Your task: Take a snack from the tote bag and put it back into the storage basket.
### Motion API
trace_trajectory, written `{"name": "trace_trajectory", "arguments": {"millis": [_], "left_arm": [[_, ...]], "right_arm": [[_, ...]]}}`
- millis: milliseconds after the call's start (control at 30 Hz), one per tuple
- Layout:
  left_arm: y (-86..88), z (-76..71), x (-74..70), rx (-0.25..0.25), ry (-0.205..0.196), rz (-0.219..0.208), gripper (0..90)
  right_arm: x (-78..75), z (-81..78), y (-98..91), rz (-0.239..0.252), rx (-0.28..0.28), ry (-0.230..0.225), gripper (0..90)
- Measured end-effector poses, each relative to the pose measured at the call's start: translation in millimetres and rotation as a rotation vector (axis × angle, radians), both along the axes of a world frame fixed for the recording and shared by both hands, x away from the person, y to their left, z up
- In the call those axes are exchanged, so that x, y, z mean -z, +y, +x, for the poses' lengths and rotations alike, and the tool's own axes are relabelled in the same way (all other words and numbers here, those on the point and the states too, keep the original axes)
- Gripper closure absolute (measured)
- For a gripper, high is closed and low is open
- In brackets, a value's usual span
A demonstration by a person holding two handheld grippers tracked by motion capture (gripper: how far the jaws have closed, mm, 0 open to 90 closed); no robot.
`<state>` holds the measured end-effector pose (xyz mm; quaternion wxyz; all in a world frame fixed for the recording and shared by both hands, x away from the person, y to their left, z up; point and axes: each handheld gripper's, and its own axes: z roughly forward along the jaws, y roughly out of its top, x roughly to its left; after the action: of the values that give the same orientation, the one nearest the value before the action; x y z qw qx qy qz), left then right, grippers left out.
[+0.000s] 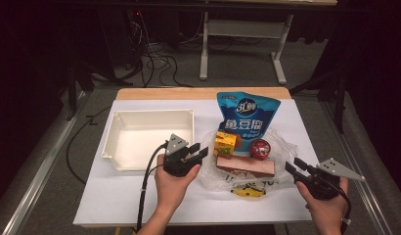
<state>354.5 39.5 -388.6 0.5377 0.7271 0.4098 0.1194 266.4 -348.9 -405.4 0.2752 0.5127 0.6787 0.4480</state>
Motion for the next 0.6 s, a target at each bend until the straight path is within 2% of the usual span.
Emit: {"name": "trace_trajectory", "arguments": {"millis": [300,600], "left_arm": [[-9.1,24.5,-10.6,-0.012,-0.018,0.0,61.6],[-31.1,43.3,-13.3,0.016,-0.054,0.022,57.5]], "right_arm": [[5.4,-0.9,7.5,-0.015,-0.04,-0.013,56.3],[18.1,2.0,11.5,-0.009,-0.055,0.03,49.4]]}}
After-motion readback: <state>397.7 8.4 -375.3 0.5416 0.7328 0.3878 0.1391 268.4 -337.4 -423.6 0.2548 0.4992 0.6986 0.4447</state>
